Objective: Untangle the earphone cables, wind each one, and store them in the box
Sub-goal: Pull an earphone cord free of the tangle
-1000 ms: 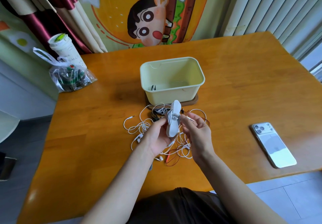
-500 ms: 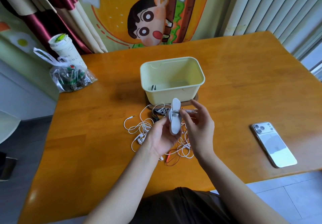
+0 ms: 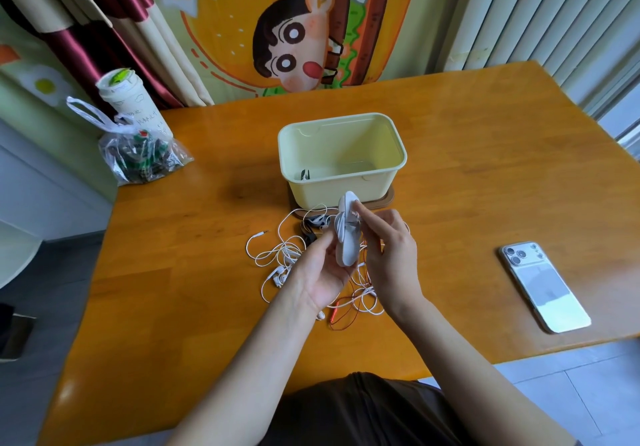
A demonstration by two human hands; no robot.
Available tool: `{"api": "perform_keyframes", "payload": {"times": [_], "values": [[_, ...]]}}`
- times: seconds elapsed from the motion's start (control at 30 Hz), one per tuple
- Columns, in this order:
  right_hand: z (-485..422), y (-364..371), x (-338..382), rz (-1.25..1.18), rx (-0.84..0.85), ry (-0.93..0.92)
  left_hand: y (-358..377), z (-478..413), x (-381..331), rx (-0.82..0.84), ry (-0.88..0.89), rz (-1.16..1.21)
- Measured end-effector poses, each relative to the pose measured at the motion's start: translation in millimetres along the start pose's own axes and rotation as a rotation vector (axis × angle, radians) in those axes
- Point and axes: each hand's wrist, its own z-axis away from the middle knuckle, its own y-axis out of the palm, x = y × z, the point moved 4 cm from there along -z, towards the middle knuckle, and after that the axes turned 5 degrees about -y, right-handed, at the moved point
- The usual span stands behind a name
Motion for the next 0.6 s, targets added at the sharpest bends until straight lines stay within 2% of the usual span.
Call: {"api": "perform_keyframes", "payload": {"times": [0.17, 0.27, 0.6], "values": [[-4.9, -7.5, 0.7, -0.124, -0.008, 0.026, 1.2, 0.4, -6.2, -0.042, 0.009, 0.001], [-5.6, -8.8, 1.9, -0.099, 0.002, -0.033, 3.2, 1.6, -8.9, -0.046, 0.032, -0.015], [-3.1, -2.8, -0.9, 0.003, 0.053, -0.064, -8.0, 0.6, -12.8, -0.129, 0.165, -0.115]]}}
